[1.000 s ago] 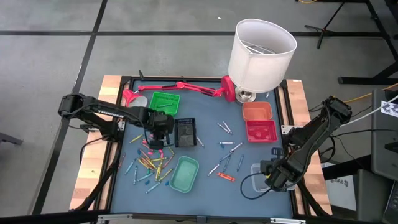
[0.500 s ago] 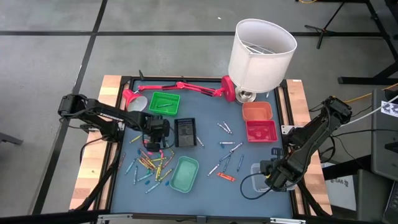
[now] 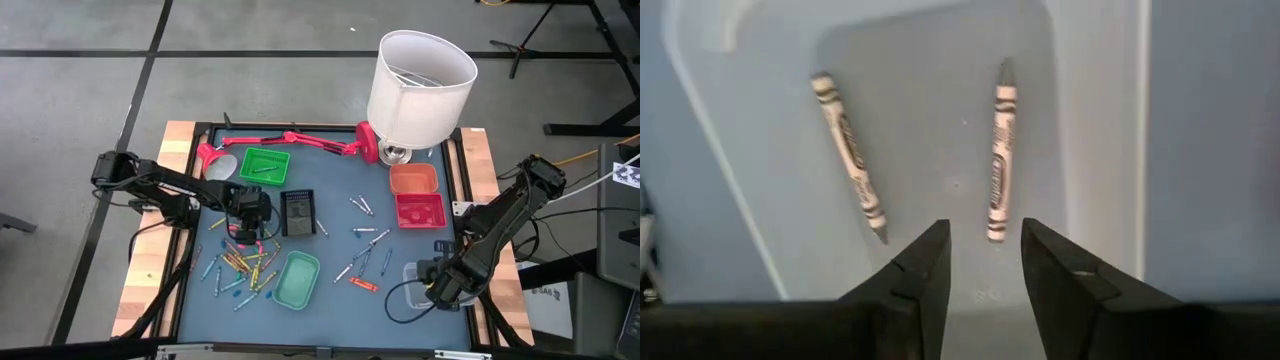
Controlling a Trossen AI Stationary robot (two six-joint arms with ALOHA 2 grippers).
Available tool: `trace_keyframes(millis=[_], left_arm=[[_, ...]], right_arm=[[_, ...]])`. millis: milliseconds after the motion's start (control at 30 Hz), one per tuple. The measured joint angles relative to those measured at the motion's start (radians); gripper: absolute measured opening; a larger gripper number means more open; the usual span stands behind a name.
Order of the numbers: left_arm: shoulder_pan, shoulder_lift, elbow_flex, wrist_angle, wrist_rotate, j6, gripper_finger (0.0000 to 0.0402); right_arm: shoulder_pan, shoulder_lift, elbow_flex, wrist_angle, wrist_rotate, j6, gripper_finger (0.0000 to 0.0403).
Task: Sort crayons
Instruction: Put the blue green crayon into the green bin
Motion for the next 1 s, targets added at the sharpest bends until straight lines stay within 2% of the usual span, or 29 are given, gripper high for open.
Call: trace_keyframes(millis=[167, 500, 633, 833, 1000], left_arm=[[0.0, 0.001, -0.001, 0.004, 0.002, 0.001, 0.0086], [0.0, 0.002, -0.002, 0.006, 0.005, 0.002, 0.0015], [0.0, 0.002, -0.002, 0.005, 0.0, 0.003, 0.0005], [-0.001, 0.003, 0.033, -0.013, 0.0, 0.003, 0.0005], [-0.008, 0.003, 0.126, -0.039, -0.014, 0.002, 0.0005]], right_arm=[[0.0, 0.0, 0.0, 0.031, 0.0, 0.0, 0.0122], [0.0, 0.0, 0.041, 0.016, 0.011, 0.0, 0.0122], [0.0, 0.0, 0.101, -0.025, 0.106, -0.002, 0.0122], [-0.015, 0.0, 0.174, -0.029, 0.318, -0.075, 0.0122], [-0.114, 0.0, 0.216, -0.025, 0.367, -0.201, 0.0122]])
